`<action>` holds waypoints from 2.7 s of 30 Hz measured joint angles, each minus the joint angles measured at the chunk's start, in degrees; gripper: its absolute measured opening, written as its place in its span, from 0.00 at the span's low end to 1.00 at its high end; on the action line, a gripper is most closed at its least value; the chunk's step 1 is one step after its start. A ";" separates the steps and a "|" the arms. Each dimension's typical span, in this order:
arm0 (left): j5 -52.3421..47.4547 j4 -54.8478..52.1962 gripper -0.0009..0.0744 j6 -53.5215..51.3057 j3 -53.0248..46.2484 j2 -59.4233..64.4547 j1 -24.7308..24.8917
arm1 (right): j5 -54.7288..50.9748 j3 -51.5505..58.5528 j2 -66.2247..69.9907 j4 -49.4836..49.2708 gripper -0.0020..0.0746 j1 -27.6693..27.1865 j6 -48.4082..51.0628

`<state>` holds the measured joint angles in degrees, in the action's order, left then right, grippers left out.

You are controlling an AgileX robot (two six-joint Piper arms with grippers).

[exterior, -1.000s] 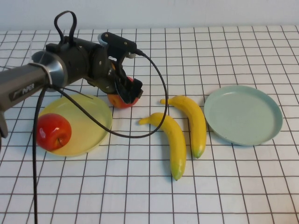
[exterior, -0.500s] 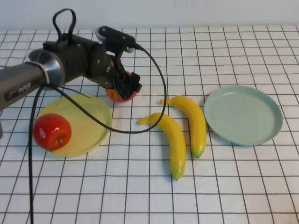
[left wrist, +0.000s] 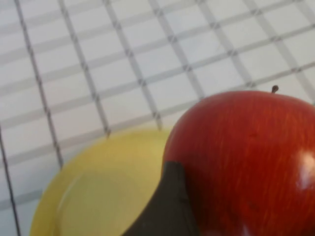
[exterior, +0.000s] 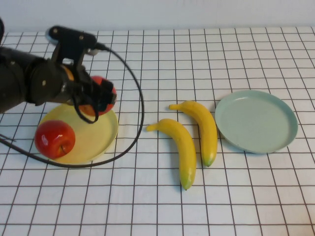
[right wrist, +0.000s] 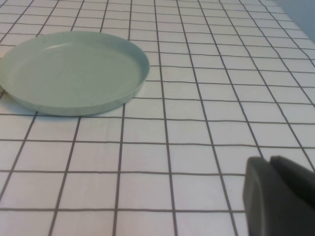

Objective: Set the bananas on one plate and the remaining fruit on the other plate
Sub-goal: Put one type of fruit in the left plate, then put another type of fruit in the right plate

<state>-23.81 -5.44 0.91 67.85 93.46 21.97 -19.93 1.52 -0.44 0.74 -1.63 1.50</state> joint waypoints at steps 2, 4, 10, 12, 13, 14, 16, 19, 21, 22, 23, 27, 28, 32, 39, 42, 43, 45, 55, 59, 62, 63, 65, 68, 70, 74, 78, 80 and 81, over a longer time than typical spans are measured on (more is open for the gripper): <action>0.36 0.00 0.78 2.07 -2.96 -0.13 -1.73 | 0.00 0.00 0.00 0.00 0.01 0.00 0.00; 0.21 0.00 0.78 3.71 -4.17 -0.03 -3.11 | 0.00 0.00 0.00 0.00 0.01 0.00 0.00; 0.61 -0.59 0.78 4.74 -4.27 0.53 -4.12 | 0.00 0.00 0.00 0.00 0.01 0.00 0.00; 0.70 -0.59 0.78 4.88 -4.27 0.80 -4.12 | 0.00 0.00 0.00 0.00 0.01 0.00 0.00; 0.82 -0.59 0.78 4.88 -4.27 1.06 -4.12 | 0.00 0.00 0.00 0.00 0.01 0.00 0.00; 1.04 -0.59 0.78 4.88 -4.27 1.26 -4.12 | 0.00 0.00 0.00 0.00 0.01 0.00 0.00; 1.32 -0.59 0.78 4.99 -4.27 1.97 -4.12 | 0.00 0.00 0.00 0.00 0.01 0.00 0.00; 1.45 -0.59 0.78 4.99 -4.27 2.54 -4.12 | 0.00 0.00 0.00 0.00 0.01 0.00 0.00; 1.45 -0.59 0.78 4.99 -4.27 2.93 -4.12 | 0.00 0.00 0.00 0.00 0.01 0.00 0.00; 1.57 -0.59 0.79 4.40 -4.27 3.03 -4.12 | 0.00 0.00 0.00 0.00 0.01 0.00 0.00; 1.79 -0.59 0.82 3.60 -4.27 3.16 -4.12 | 0.00 0.00 0.00 0.00 0.01 0.00 0.00; 3.24 -0.59 0.90 1.36 -4.27 3.24 -4.12 | 0.00 0.00 0.00 0.00 0.01 0.00 0.00; 3.50 -0.59 0.90 1.06 -4.27 3.24 -4.12 | 0.00 0.00 0.00 0.00 0.01 0.00 0.00; 3.72 -0.59 0.90 0.59 -4.04 3.12 -4.12 | 0.00 0.00 0.00 0.00 0.01 0.00 0.00; 2.72 -0.59 0.86 -0.06 -1.92 -4.13 -4.12 | 0.00 0.00 0.00 0.00 0.01 0.00 0.00; 3.09 1.03 0.55 -0.20 -3.12 -10.41 -4.12 | 0.00 0.00 0.00 0.00 0.01 0.00 0.00; 3.23 1.73 0.46 -0.19 -3.63 -12.37 -4.12 | 0.00 0.00 0.00 0.00 0.01 0.00 0.00; 3.83 3.41 0.19 -0.19 -6.18 -17.40 -3.65 | 0.00 0.00 0.00 0.00 0.01 0.00 0.00; -0.50 4.29 0.01 1.56 -23.37 -41.05 -3.44 | 0.00 0.00 0.00 0.00 0.01 0.00 0.00; -5.40 2.70 0.01 2.48 -26.89 -47.61 -3.44 | 0.00 0.00 0.00 0.00 0.01 0.00 0.00; -12.91 -0.65 0.01 5.96 -28.22 -52.04 -3.44 | 0.00 0.00 0.00 0.00 0.01 0.00 0.00; -15.50 -1.86 0.01 7.14 -28.33 -53.62 -3.44 | 0.00 0.00 0.00 0.00 0.01 0.00 0.00; -19.14 -3.44 0.01 8.50 -28.75 -56.52 -3.44 | 0.00 0.00 0.00 0.00 0.01 0.00 0.00; -20.50 -5.66 0.01 9.42 -30.43 -61.45 -3.44 | 0.00 0.00 0.00 0.00 0.01 0.00 0.00; -18.11 -6.81 0.01 10.06 -33.64 -64.87 -3.44 | 0.00 0.00 0.00 -0.14 0.01 0.00 0.00; -8.61 -9.79 0.01 12.18 -43.64 -74.38 -3.69 | 0.00 0.00 0.00 -0.14 0.01 0.00 0.00; -4.79 -10.88 0.01 14.72 -53.31 -84.42 -5.39 | 0.00 0.00 0.00 -0.14 0.01 0.00 0.00; -4.42 -10.35 0.01 14.92 -57.16 -88.21 -6.47 | 0.00 0.00 0.00 -0.14 0.01 0.00 0.00; -4.30 -9.94 0.01 14.92 -58.75 -90.15 -7.11 | 0.00 0.00 0.00 -0.14 0.01 0.00 0.00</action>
<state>-28.12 -15.37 15.84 9.10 3.30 14.86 -19.93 1.52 -0.44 0.60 -1.63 1.50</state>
